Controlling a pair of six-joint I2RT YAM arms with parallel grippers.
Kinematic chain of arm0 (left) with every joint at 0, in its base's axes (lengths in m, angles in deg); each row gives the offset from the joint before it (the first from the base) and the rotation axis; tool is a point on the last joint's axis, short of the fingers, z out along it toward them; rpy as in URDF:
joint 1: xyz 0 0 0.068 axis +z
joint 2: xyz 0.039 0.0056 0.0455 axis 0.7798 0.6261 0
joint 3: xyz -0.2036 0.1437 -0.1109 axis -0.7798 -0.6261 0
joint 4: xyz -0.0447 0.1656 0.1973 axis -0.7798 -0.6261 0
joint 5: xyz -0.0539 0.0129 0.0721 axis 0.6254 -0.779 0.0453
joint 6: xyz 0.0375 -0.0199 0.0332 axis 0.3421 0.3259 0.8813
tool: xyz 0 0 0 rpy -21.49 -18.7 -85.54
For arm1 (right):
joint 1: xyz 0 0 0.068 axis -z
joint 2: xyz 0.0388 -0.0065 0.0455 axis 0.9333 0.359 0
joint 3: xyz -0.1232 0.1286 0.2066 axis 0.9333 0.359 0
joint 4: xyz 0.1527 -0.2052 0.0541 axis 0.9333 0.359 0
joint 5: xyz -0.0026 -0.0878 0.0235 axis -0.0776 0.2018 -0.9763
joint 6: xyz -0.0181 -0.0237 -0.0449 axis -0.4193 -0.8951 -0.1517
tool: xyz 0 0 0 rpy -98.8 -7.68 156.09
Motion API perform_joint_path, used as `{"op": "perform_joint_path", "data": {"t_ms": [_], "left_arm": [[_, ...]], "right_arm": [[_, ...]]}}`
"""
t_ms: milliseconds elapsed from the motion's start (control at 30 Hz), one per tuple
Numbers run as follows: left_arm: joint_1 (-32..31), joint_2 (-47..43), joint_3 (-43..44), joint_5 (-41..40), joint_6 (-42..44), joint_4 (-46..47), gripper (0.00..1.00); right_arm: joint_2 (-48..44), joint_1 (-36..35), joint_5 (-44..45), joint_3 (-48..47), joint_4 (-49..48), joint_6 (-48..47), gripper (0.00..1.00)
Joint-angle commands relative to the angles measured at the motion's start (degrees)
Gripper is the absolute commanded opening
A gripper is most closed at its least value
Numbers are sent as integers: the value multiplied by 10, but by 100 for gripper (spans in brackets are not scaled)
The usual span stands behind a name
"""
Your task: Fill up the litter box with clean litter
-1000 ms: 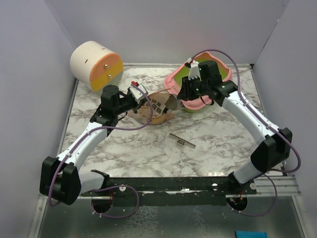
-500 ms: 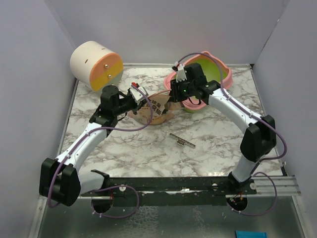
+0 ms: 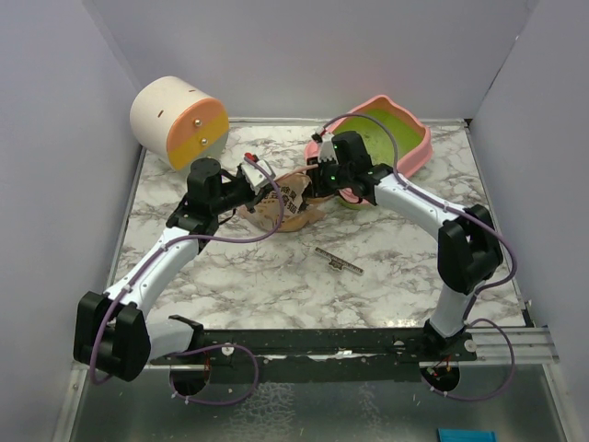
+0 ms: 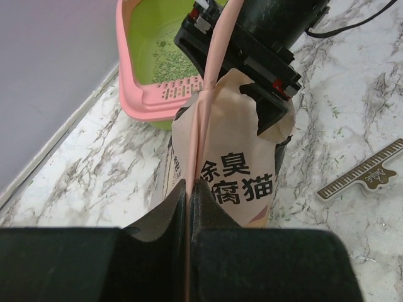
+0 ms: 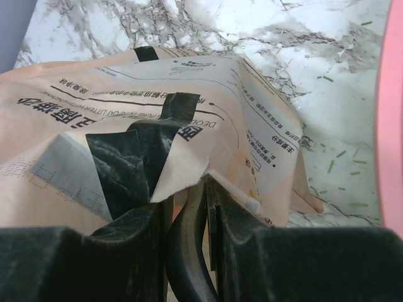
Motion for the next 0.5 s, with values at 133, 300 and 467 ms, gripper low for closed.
{"op": "perform_joint_path", "data": {"t_ms": [133,300,467], "left_arm": [[-2,11,5,25,-4,22,0],[-3,13,3,11,4,20,0],[-2,13,3,7,8,17,0]], "right_arm": [[52,1,-58,73,-96,79,1],[31,35,-118,127,-197,149,1],[13,79,-212,190,-354,238,1]]}}
